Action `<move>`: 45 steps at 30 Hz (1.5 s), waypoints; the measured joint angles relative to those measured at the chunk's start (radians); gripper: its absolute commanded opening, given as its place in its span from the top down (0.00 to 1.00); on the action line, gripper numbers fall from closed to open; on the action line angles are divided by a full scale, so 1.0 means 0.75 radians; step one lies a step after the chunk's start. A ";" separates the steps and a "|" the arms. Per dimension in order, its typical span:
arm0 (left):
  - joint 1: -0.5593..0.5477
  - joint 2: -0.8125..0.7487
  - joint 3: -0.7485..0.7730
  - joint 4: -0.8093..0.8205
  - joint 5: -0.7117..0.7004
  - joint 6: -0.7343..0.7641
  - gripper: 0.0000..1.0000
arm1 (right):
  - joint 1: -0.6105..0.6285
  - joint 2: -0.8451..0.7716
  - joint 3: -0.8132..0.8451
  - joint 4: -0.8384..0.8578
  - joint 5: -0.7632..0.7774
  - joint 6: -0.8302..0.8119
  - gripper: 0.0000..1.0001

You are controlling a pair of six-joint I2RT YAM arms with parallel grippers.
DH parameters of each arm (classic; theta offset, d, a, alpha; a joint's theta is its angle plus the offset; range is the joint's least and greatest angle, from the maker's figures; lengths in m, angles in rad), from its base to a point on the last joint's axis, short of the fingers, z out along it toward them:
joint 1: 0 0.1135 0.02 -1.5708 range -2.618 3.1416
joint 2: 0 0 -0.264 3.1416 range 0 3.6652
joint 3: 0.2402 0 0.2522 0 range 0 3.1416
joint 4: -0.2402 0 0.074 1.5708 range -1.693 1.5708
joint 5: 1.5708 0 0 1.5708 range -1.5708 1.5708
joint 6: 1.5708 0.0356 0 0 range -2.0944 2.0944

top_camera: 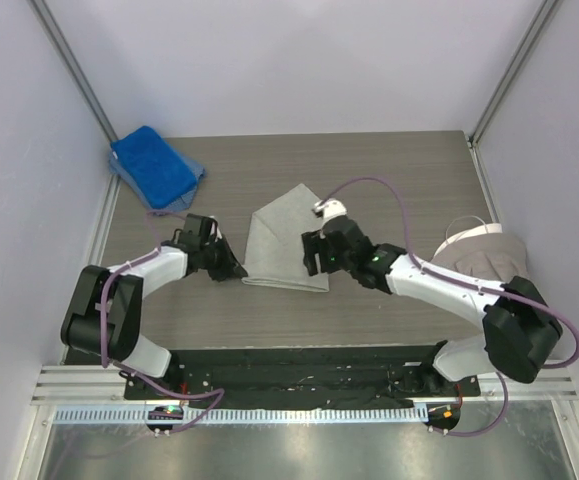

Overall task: Fold the napkin, place the utensils inside, and roll it up
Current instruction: Roll the napkin with the utensil

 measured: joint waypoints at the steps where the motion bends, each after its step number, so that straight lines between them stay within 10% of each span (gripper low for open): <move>1: 0.003 0.009 0.020 -0.030 0.009 0.006 1.00 | 0.068 0.015 0.021 0.021 0.045 -0.035 0.26; 18: 0.107 0.139 0.189 -0.268 0.182 0.170 1.00 | 0.627 0.619 0.275 0.464 0.564 -0.391 0.24; 45: 0.158 0.139 0.189 -0.266 0.258 0.175 1.00 | 0.691 0.945 0.360 0.727 1.009 -0.649 0.27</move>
